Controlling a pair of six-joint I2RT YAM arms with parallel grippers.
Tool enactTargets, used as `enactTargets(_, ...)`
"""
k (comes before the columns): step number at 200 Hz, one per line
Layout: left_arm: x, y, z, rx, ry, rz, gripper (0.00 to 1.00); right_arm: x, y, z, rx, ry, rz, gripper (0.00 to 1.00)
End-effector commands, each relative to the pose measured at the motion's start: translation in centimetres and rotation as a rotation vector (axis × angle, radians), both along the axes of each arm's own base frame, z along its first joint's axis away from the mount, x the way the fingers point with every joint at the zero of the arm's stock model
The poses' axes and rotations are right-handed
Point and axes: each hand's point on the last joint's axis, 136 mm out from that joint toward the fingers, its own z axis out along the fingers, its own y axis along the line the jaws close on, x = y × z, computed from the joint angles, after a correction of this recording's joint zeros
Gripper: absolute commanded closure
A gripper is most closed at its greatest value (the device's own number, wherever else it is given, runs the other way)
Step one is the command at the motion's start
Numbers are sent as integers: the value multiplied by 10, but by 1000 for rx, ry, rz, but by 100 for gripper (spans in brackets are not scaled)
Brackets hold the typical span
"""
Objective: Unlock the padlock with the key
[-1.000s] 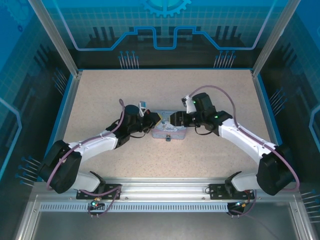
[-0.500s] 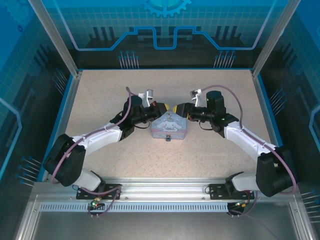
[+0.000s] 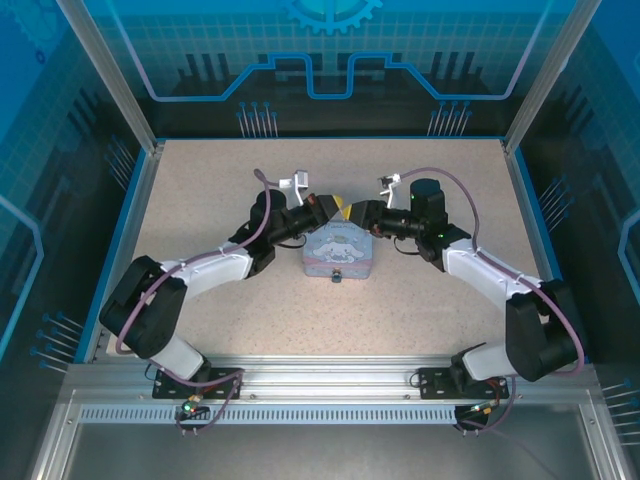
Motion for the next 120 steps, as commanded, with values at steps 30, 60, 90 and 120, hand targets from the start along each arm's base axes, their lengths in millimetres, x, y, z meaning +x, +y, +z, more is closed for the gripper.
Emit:
enactTargets(30, 11, -5, 24, -67, -59, 23, 100, 7, 2, 13, 45, -46, 19, 67)
enactTargets(60, 12, -6, 23, -72, -57, 28, 100, 8, 4, 13, 51, -41, 23, 71)
enactTargets(90, 14, -7, 23, -76, -55, 29, 100, 8, 4, 9, 50, -32, 23, 77)
enactTargets(120, 15, -8, 23, -80, -55, 30, 100, 9, 4, 6, 48, -26, 22, 85)
